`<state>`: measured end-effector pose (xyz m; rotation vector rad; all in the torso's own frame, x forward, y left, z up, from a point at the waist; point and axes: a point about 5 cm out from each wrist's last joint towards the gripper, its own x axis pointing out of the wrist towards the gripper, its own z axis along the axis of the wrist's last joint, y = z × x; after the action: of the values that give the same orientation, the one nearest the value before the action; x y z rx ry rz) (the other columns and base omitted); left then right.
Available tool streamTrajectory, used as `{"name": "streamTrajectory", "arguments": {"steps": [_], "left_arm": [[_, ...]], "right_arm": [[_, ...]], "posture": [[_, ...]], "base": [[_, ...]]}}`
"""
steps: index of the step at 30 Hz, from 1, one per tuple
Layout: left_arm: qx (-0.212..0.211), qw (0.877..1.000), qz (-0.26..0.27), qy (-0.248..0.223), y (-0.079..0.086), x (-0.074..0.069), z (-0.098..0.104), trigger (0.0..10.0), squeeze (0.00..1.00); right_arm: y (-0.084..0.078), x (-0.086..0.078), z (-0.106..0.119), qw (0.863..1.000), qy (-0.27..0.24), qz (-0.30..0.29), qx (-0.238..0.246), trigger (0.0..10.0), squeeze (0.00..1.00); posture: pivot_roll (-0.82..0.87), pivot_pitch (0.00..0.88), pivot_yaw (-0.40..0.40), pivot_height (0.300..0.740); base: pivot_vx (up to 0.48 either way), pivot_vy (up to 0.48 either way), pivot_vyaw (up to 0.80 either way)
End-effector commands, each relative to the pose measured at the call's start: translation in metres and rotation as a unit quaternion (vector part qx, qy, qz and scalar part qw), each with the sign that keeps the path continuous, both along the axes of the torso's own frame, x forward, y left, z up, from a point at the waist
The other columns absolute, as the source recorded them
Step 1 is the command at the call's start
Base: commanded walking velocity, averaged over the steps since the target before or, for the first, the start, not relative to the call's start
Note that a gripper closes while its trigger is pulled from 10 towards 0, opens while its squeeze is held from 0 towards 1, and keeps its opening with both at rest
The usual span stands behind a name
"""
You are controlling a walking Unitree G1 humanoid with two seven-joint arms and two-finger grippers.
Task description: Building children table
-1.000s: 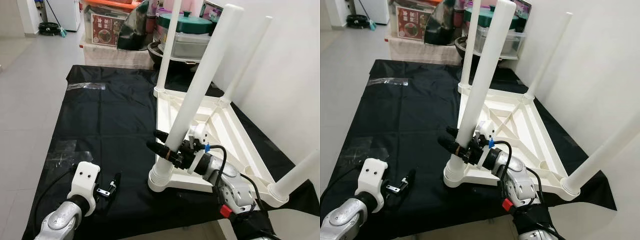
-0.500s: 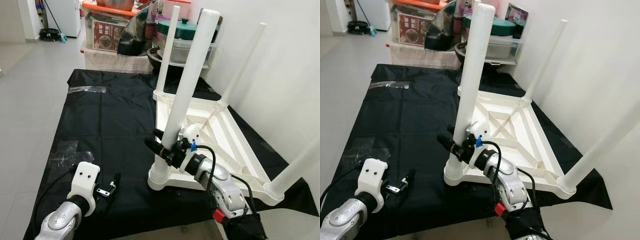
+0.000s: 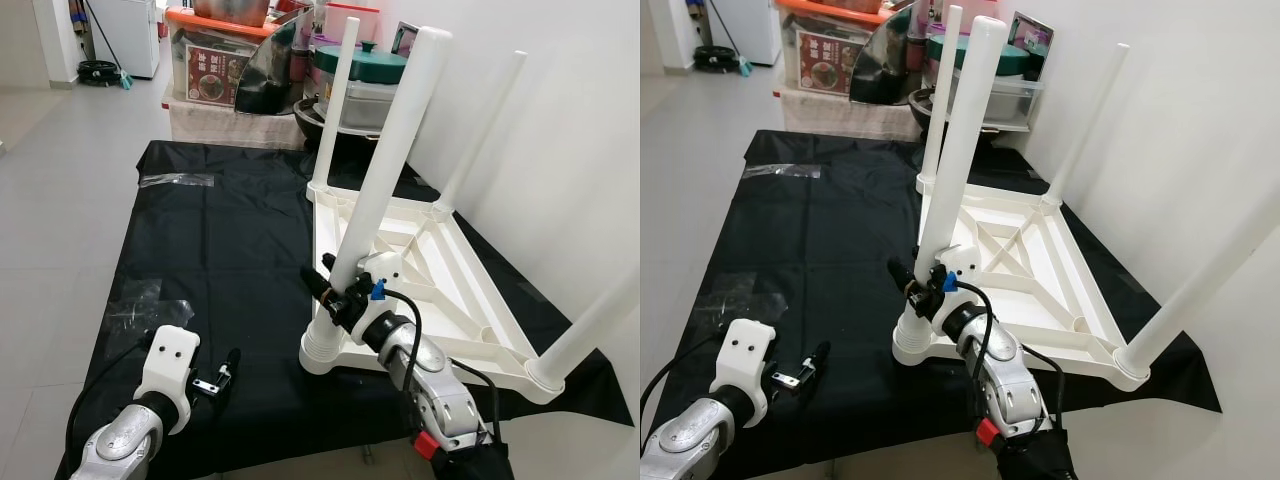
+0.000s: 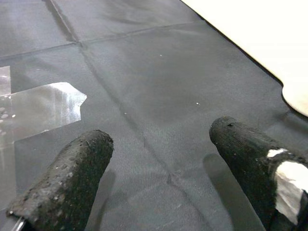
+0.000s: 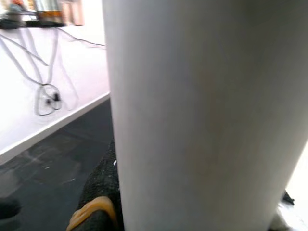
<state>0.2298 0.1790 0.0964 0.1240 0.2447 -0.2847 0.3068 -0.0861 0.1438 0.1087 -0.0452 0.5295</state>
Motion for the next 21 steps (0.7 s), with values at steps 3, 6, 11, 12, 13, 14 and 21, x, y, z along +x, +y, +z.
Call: {"name": "streamTrajectory", "arguments": {"steps": [3, 6, 11, 12, 13, 14, 21], "left_arm": [[0.001, 1.0, -0.004, -0.003, -0.002, 0.002, 0.0, 10.0, 0.0], [0.001, 1.0, -0.004, -0.003, -0.003, 0.003, 0.0, 10.0, 0.0], [0.001, 1.0, -0.004, -0.004, -0.003, 0.003, 0.0, 10.0, 0.0], [0.001, 1.0, -0.003, -0.004, -0.003, 0.004, 0.0, 10.0, 0.0], [0.001, 1.0, -0.003, -0.004, -0.003, 0.004, 0.0, 10.0, 0.0], [0.001, 1.0, -0.002, -0.004, -0.003, 0.004, 0.0, 10.0, 0.0], [0.001, 1.0, -0.003, -0.003, -0.003, 0.004, 0.0, 10.0, 0.0]], "right_arm": [[-0.032, 0.004, -0.03, 0.986, 0.076, -0.13, -0.067, 0.0, 0.0], [-0.033, 0.005, -0.035, 0.978, 0.099, -0.161, -0.094, 0.0, 0.0], [-0.036, 0.007, -0.038, 0.967, 0.116, -0.202, -0.106, 0.0, 0.0], [-0.038, 0.008, -0.038, 0.963, 0.12, -0.218, -0.106, 0.0, 0.0], [-0.038, 0.008, -0.038, 0.963, 0.12, -0.218, -0.106, 0.0, 0.0], [-0.042, 0.009, -0.039, 0.955, 0.136, -0.248, -0.088, 0.0, 0.0], [-0.042, 0.009, -0.044, 0.946, 0.172, -0.267, -0.056, 0.0, 0.0]], "posture": [[0.09, 0.0, -0.149, 0.74], [0.09, 0.0, -0.15, 0.74], [0.09, 0.0, -0.153, 0.74], [0.09, 0.0, -0.153, 0.74], [0.09, 0.0, -0.153, 0.74], [0.09, 0.0, -0.152, 0.74], [0.09, 0.0, -0.152, 0.74]], "base": [[0.0, 0.0, 0.0], [0.0, 0.0, 0.0], [0.0, 0.0, 0.0], [0.0, 0.0, 0.0], [0.0, 0.0, 0.0], [0.0, 0.0, 0.0], [0.0, 0.0, 0.0]]}}
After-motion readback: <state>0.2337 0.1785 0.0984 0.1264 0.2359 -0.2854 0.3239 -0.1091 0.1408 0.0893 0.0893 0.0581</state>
